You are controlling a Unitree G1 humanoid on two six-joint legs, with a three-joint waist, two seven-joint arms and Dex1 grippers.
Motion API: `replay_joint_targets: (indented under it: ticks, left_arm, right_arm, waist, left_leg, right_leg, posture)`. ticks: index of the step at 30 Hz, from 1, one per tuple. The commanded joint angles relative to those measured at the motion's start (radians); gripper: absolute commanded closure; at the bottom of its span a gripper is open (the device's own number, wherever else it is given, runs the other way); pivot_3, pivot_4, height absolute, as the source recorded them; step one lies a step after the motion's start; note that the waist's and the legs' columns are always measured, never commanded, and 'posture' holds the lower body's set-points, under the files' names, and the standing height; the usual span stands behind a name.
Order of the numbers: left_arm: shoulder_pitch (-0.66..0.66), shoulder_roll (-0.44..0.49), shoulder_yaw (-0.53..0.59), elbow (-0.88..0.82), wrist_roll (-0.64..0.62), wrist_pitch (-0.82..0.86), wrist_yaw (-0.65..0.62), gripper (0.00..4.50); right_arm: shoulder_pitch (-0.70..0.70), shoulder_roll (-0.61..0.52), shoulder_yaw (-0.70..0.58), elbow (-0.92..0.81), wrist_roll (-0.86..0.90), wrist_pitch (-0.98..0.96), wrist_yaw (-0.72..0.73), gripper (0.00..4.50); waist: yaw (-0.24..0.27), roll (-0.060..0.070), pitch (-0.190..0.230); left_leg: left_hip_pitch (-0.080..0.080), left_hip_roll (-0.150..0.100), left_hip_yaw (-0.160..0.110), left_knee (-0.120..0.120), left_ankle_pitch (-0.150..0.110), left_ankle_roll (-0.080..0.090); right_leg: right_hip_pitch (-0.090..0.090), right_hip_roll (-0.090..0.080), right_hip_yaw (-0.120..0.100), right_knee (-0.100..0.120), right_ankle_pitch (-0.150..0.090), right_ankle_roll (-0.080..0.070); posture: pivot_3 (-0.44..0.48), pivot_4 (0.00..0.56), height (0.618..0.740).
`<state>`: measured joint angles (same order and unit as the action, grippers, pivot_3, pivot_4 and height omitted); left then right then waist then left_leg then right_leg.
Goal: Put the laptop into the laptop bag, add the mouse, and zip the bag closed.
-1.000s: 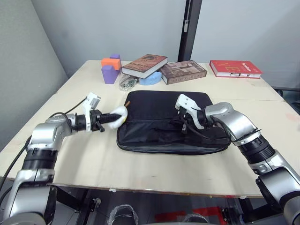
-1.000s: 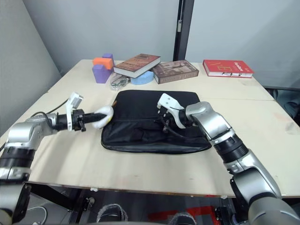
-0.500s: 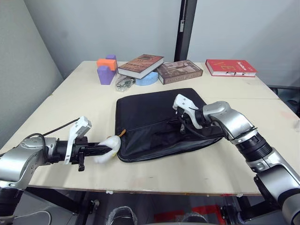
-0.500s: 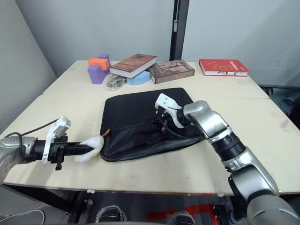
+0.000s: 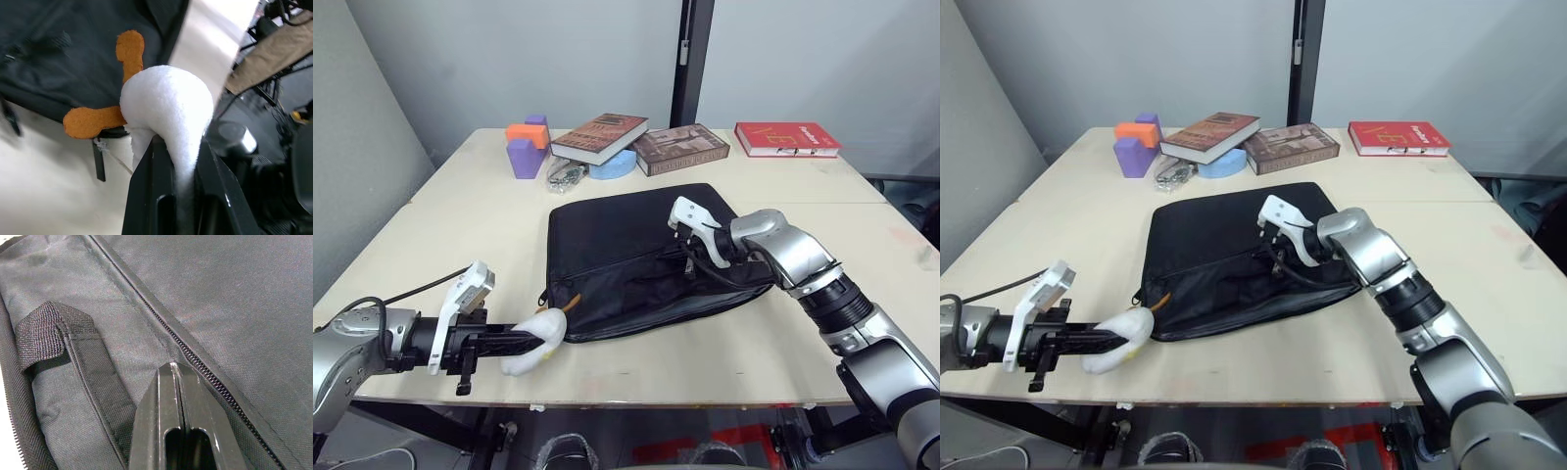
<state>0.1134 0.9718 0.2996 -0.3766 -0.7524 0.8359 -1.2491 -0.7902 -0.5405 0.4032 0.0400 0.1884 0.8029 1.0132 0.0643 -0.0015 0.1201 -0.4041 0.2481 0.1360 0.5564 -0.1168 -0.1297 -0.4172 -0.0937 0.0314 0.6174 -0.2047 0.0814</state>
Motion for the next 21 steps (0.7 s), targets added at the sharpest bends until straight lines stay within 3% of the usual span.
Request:
replay_joint_targets:
  ticks: [1,6,11,16,21]
  left_arm:
    - [0.021,-0.011,-0.034,-0.091,-0.006,-0.037,0.007,4.49]
    - [0.048,-0.04,-0.111,-0.181,0.016,-0.077,0.052,4.49]
    - [0.064,-0.023,-0.23,-0.223,0.125,-0.174,0.059,4.49]
    - [-0.007,-0.074,-0.32,-0.196,0.182,-0.214,0.114,4.49]
    - [-0.065,-0.071,-0.411,-0.189,0.222,-0.278,0.053,4.49]
  right_arm:
    - [0.021,-0.001,0.052,0.057,-0.046,0.023,-0.008,4.5]
    - [0.016,-0.004,0.054,0.06,-0.045,0.023,0.001,4.5]
    - [0.005,0.0,0.062,0.07,-0.047,0.019,0.007,4.5]
    - [-0.01,0.009,0.068,0.081,-0.047,0.016,0.012,4.5]
    - [-0.011,0.007,0.069,0.076,-0.045,0.021,0.015,4.5]
  waist:
    - [-0.001,0.0,0.0]
    - [-0.005,0.0,0.0]
    - [-0.007,0.0,0.0]
    - [-0.009,0.0,-0.001]
    - [-0.008,0.0,-0.001]
  left_leg:
    - [0.0,0.0,0.0,0.0,0.0,0.0]
    - [0.001,0.0,0.001,0.0,0.0,0.0]
    - [0.001,0.0,0.002,0.0,0.0,0.0]
    - [0.001,0.0,0.002,0.0,0.0,0.0]
    - [0.003,0.0,0.004,0.0,0.0,0.0]
  right_leg:
    - [0.0,0.0,0.0,0.0,0.0,0.0]
    - [0.0,0.0,0.001,0.0,0.0,0.0]
    - [0.0,0.0,0.001,0.0,0.0,0.0]
    - [0.0,0.0,0.002,0.001,0.0,0.0]
    - [0.0,0.0,0.003,0.002,0.0,0.0]
  posture:
    - [0.0,0.15,0.74]
    - [0.0,0.15,0.74]
    - [0.0,0.15,0.74]
    - [0.0,0.15,0.74]
    - [0.0,0.15,0.74]
